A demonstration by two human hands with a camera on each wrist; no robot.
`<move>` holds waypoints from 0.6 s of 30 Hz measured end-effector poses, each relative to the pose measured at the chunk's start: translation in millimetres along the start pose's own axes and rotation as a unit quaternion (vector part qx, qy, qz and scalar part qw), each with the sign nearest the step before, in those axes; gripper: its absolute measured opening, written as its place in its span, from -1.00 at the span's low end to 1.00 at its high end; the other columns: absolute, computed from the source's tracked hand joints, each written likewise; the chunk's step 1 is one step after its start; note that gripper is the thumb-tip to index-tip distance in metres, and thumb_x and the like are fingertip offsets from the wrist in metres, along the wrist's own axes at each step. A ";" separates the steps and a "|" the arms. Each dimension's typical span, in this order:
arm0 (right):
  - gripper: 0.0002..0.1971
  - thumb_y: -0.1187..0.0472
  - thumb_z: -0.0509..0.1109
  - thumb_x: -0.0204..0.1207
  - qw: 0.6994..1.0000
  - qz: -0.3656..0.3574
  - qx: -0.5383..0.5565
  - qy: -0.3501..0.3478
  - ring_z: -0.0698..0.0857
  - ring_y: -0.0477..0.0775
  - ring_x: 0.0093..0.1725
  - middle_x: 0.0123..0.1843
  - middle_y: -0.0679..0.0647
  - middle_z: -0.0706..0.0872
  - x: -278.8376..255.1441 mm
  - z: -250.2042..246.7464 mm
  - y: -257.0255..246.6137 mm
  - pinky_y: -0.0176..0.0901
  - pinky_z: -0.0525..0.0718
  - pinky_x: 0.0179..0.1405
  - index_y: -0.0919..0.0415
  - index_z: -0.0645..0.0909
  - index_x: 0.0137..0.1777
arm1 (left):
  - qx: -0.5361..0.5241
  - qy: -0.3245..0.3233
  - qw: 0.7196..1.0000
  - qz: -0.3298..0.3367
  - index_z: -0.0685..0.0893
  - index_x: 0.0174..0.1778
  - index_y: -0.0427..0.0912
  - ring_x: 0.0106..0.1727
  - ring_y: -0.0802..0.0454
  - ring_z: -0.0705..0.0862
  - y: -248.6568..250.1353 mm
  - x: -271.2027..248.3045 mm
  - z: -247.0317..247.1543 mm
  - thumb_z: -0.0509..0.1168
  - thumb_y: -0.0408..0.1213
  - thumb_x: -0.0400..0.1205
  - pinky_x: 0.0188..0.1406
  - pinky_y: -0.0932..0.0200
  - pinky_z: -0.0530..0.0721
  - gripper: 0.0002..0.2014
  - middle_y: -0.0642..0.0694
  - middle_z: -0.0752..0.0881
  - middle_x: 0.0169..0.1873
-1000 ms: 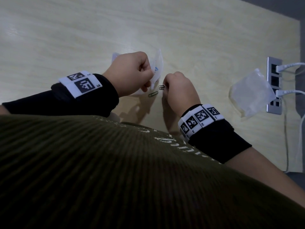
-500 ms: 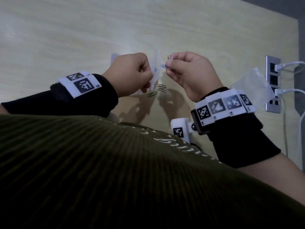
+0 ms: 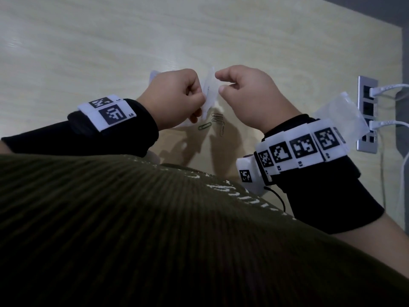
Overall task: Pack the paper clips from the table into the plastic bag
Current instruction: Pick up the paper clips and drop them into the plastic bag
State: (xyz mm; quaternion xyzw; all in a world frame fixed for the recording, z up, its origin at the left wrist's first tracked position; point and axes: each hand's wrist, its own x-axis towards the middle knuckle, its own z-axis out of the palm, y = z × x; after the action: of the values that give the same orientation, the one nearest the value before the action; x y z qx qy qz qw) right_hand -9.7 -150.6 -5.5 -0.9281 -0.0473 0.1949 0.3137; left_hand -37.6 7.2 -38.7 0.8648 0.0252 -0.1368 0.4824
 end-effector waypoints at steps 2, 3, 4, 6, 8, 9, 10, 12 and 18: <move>-0.63 0.26 0.23 0.62 1.000 -0.012 -0.015 0.003 0.62 -0.07 0.33 0.38 -0.05 0.66 -2.0 1.0 2.4 -0.27 0.52 0.33 0.06 0.57 0.40 | -0.005 -0.002 1.000 0.002 0.58 -0.23 -0.25 -0.45 0.19 0.76 0.4 0.0 -0.1 0.24 -0.30 0.56 -0.35 0.47 0.57 -0.89 0.00 0.79 -0.43; -0.64 0.28 0.24 0.60 1.000 -0.014 -0.006 0.014 0.64 -0.07 0.28 0.33 -0.04 0.68 -1.8 2.7 3.9 -0.25 0.55 0.31 0.06 0.59 0.37 | -0.008 -0.002 1.000 0.002 0.58 -0.23 -0.25 -0.45 0.19 0.76 0.5 0.0 -0.3 0.24 -0.31 0.56 -0.36 0.46 0.58 -0.90 0.00 0.79 -0.42; -0.66 0.28 0.26 0.58 0.999 -0.012 0.002 0.031 0.67 -0.05 0.20 0.27 -0.03 0.70 -0.9 4.5 6.2 -0.21 0.58 0.27 0.06 0.61 0.32 | -0.009 -0.001 1.000 0.002 0.58 -0.23 -0.26 -0.45 0.19 0.76 0.5 0.0 -0.7 0.25 -0.31 0.56 -0.34 0.44 0.59 -0.90 0.00 0.79 -0.42; -0.71 0.26 0.32 0.53 0.998 0.005 -0.027 0.052 0.67 0.01 0.07 0.16 0.03 0.70 2.4 7.8 13.9 -0.17 0.61 0.15 0.04 0.62 0.23 | -0.005 0.006 1.000 0.002 0.58 -0.24 -0.26 -0.45 0.19 0.76 -0.1 0.1 -1.3 0.25 -0.32 0.55 -0.26 0.35 0.62 -0.90 0.00 0.79 -0.42; -0.69 0.25 0.37 0.50 0.992 0.049 -0.120 0.004 0.62 0.06 0.04 0.18 0.10 0.65 2.7 12.2 23.8 -0.17 0.55 0.01 0.09 0.58 0.24 | -0.005 0.011 1.000 0.002 0.58 -0.24 -0.27 -0.45 0.21 0.76 -1.0 -0.1 -1.8 0.24 -0.32 0.54 -0.25 0.36 0.61 -0.90 0.00 0.79 -0.42; -0.67 0.25 0.39 0.50 0.982 0.074 -0.172 -0.036 0.61 0.11 0.06 0.21 0.14 0.61 1.2 16.3 29.1 -0.15 0.52 -0.04 0.13 0.54 0.27 | -0.007 0.012 1.000 0.001 0.58 -0.24 -0.27 -0.45 0.22 0.76 -1.1 0.0 -2.0 0.24 -0.32 0.54 -0.28 0.40 0.60 -0.90 0.00 0.79 -0.42; -0.64 0.24 0.41 0.50 0.971 0.091 -0.212 -0.068 0.61 0.18 0.08 0.24 0.18 0.56 -2.0 21.0 33.4 -0.10 0.51 -0.08 0.18 0.50 0.29 | -0.008 0.012 1.000 0.000 0.58 -0.24 -0.27 -0.46 0.22 0.76 -1.2 0.0 -2.1 0.23 -0.32 0.54 -0.31 0.44 0.59 -0.90 0.01 0.79 -0.42; -0.61 0.23 0.42 0.51 0.964 0.085 -0.237 -0.080 0.63 0.29 0.09 0.26 0.22 0.49 -8.3 31.0 39.5 -0.01 0.57 -0.08 0.20 0.45 0.30 | -0.008 0.011 1.000 0.000 0.58 -0.24 -0.27 -0.46 0.23 0.75 -1.5 0.1 -2.2 0.23 -0.32 0.55 -0.33 0.45 0.59 -0.90 0.01 0.78 -0.42; -0.75 0.23 0.27 0.59 0.971 -0.042 -0.236 -0.003 0.65 0.32 0.03 0.12 0.20 0.58 -8.4 44.6 48.0 0.09 0.64 -0.02 0.17 0.63 0.22 | -0.018 0.028 0.999 -0.006 0.57 -0.25 -0.26 -0.47 0.22 0.75 -3.5 1.5 -2.3 0.23 -0.33 0.52 -0.34 0.34 0.62 -0.92 0.02 0.77 -0.45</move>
State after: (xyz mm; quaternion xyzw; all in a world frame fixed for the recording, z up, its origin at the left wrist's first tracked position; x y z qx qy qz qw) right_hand -36.5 -165.7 -64.0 -0.9726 -0.1315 0.1674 0.0934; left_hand -36.3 10.9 -40.9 0.8595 0.0465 -0.1147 0.4958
